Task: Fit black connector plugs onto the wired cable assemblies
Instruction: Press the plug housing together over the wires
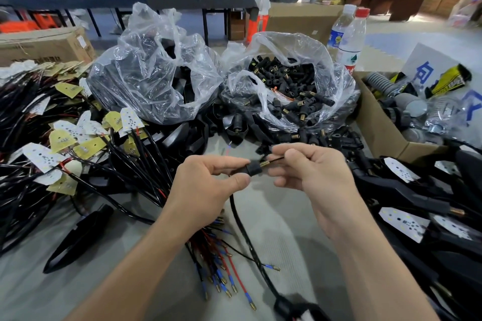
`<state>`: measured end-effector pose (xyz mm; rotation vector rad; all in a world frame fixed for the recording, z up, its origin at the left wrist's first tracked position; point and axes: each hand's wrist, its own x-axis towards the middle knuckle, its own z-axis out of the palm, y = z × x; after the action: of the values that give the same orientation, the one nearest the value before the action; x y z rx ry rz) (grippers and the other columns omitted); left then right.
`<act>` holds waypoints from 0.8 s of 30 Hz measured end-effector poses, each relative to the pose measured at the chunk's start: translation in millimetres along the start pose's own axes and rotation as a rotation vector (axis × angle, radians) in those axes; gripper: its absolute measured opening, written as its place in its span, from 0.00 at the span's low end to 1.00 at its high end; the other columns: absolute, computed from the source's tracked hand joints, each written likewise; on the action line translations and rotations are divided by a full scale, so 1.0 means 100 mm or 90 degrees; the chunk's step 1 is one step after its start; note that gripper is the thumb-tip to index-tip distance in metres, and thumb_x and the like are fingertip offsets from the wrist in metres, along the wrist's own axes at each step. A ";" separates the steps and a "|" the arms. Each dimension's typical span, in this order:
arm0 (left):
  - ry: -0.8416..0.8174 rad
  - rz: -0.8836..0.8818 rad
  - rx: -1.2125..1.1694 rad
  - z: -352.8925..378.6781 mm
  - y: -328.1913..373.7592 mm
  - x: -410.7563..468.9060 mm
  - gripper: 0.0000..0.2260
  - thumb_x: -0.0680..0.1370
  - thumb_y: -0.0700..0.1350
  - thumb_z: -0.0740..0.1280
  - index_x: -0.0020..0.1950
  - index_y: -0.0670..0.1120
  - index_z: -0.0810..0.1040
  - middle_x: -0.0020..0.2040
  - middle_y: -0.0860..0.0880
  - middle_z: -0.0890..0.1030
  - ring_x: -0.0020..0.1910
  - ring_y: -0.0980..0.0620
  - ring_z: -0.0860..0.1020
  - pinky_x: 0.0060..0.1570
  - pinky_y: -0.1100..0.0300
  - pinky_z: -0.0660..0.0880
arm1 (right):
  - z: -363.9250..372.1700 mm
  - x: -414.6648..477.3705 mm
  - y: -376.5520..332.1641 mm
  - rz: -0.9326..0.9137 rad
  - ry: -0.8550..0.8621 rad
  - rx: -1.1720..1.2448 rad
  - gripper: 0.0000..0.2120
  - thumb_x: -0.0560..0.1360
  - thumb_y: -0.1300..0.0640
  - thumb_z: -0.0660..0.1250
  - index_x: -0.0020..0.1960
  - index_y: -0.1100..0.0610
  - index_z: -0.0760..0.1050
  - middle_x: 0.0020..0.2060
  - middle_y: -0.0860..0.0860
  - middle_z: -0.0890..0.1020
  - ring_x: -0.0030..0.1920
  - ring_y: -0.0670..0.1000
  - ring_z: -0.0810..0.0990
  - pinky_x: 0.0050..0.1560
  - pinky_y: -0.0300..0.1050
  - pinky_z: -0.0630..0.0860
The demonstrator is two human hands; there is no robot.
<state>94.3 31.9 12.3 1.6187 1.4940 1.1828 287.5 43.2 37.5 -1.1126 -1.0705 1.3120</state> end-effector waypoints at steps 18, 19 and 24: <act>0.019 -0.040 -0.208 0.19 0.08 -0.08 0.14 0.75 0.34 0.75 0.46 0.54 0.88 0.42 0.51 0.88 0.46 0.55 0.87 0.47 0.67 0.79 | 0.10 -0.03 0.08 0.064 -0.094 0.081 0.09 0.80 0.66 0.65 0.50 0.59 0.84 0.39 0.56 0.84 0.33 0.50 0.77 0.34 0.39 0.74; 0.009 -0.037 -0.209 0.18 0.08 -0.08 0.13 0.75 0.35 0.76 0.46 0.54 0.88 0.43 0.50 0.88 0.46 0.54 0.87 0.48 0.66 0.80 | 0.11 -0.03 0.09 0.053 -0.096 0.064 0.12 0.81 0.65 0.64 0.46 0.59 0.85 0.38 0.56 0.84 0.33 0.50 0.77 0.33 0.39 0.75; 0.100 -0.172 -0.163 0.13 0.05 -0.05 0.06 0.76 0.56 0.73 0.50 0.58 0.87 0.42 0.54 0.88 0.42 0.53 0.87 0.40 0.63 0.80 | 0.11 -0.03 0.11 0.038 -0.076 0.068 0.13 0.84 0.64 0.60 0.49 0.64 0.82 0.43 0.60 0.87 0.31 0.51 0.80 0.32 0.38 0.77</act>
<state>108.5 28.3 10.4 1.1381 1.5293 1.3088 274.7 39.8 28.4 -1.0038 -1.0470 1.4816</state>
